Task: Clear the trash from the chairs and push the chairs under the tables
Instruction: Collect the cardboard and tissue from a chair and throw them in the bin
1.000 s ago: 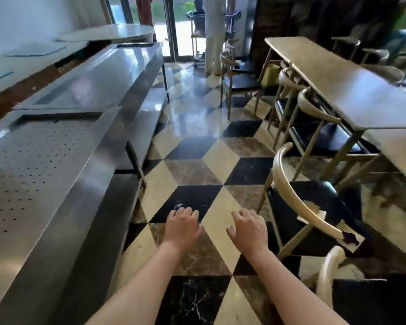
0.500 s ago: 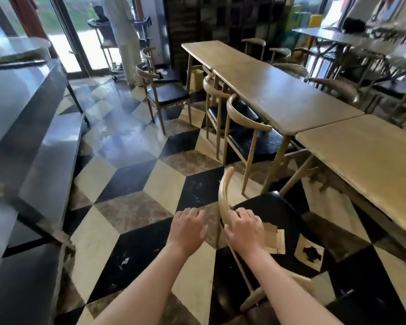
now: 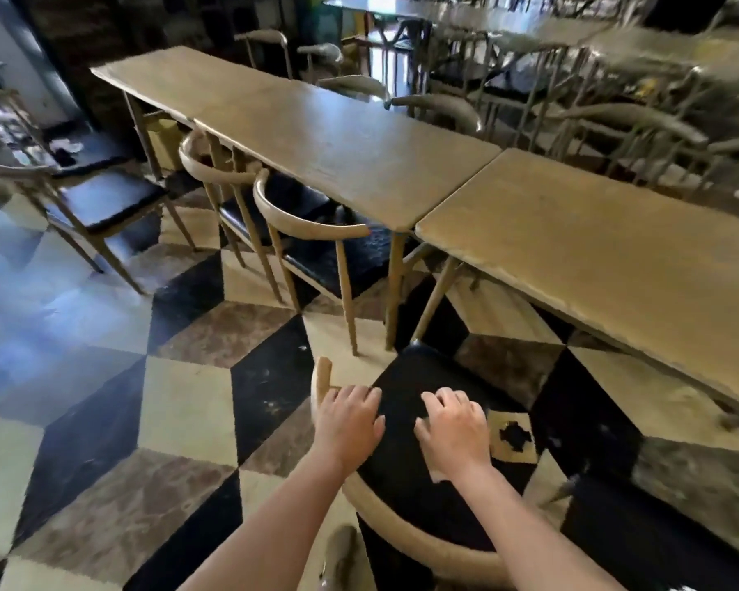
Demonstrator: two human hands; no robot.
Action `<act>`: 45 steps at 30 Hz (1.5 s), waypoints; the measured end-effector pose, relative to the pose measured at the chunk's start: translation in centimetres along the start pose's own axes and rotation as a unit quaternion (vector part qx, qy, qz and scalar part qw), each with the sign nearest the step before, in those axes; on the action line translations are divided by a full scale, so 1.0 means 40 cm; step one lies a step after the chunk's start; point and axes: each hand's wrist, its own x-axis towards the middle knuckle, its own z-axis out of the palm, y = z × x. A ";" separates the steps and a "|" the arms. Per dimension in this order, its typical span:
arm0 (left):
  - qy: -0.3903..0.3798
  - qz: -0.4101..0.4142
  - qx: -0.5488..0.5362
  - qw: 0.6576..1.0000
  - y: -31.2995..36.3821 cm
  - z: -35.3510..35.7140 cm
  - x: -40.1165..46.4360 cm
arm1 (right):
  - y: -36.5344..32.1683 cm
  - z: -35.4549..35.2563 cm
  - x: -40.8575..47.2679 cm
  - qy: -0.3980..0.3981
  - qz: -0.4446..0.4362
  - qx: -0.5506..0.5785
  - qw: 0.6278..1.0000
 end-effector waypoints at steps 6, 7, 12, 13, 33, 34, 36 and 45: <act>-0.052 0.098 0.019 0.994 -0.009 0.033 0.179 | 0.078 0.027 0.050 -0.024 0.165 -0.012 0.986; -0.064 0.107 0.020 0.992 -0.001 0.045 0.203 | 0.102 0.043 0.046 -0.027 0.189 -0.005 0.982; -0.121 0.136 0.024 0.983 0.056 0.119 0.284 | 0.219 0.093 0.009 -0.040 0.280 0.018 0.959; -0.127 0.140 0.024 0.982 0.066 0.136 0.298 | 0.245 0.105 0.007 -0.041 0.291 0.022 0.956; -0.298 0.084 0.011 0.951 0.066 0.771 0.599 | 0.551 0.709 0.217 -0.138 0.356 0.043 0.923; -0.302 0.069 0.002 0.951 0.060 0.793 0.601 | 0.553 0.727 0.219 -0.135 0.354 0.042 0.925; -0.290 0.036 -0.032 0.956 0.053 0.832 0.603 | 0.556 0.752 0.220 -0.116 0.351 0.040 0.928; -0.303 -0.081 -0.165 0.935 0.057 0.819 0.593 | 0.573 0.737 0.200 -0.040 0.332 0.036 0.942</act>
